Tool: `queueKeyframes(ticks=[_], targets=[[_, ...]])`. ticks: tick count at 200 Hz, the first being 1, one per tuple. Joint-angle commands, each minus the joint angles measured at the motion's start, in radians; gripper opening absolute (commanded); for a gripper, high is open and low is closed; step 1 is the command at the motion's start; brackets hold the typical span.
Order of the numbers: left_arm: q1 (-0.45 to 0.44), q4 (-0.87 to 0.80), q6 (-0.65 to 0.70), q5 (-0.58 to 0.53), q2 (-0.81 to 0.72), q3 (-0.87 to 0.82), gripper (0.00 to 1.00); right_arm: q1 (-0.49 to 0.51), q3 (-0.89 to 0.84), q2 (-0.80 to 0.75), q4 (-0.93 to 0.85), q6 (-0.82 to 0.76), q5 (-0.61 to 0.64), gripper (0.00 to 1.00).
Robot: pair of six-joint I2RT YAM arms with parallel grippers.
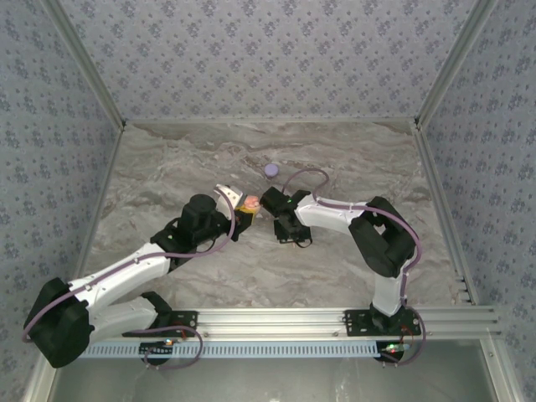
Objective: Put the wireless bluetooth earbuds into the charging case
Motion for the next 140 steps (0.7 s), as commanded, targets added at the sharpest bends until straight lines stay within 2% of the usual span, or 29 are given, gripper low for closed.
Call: queueKeyframes(ticks=[1,46,140], targets=[[-0.005,0.03,0.009,0.008,-0.001,0.03,0.1,0.004,0.003,-0.018,-0.045,-0.008,0.018,0.34],[-0.006,0.031,0.008,0.009,-0.001,0.032,0.1,0.004,0.003,-0.029,-0.056,-0.022,0.002,0.36],[-0.005,0.025,0.01,0.006,0.004,0.038,0.1,0.005,0.003,0.002,-0.044,-0.013,-0.001,0.31]])
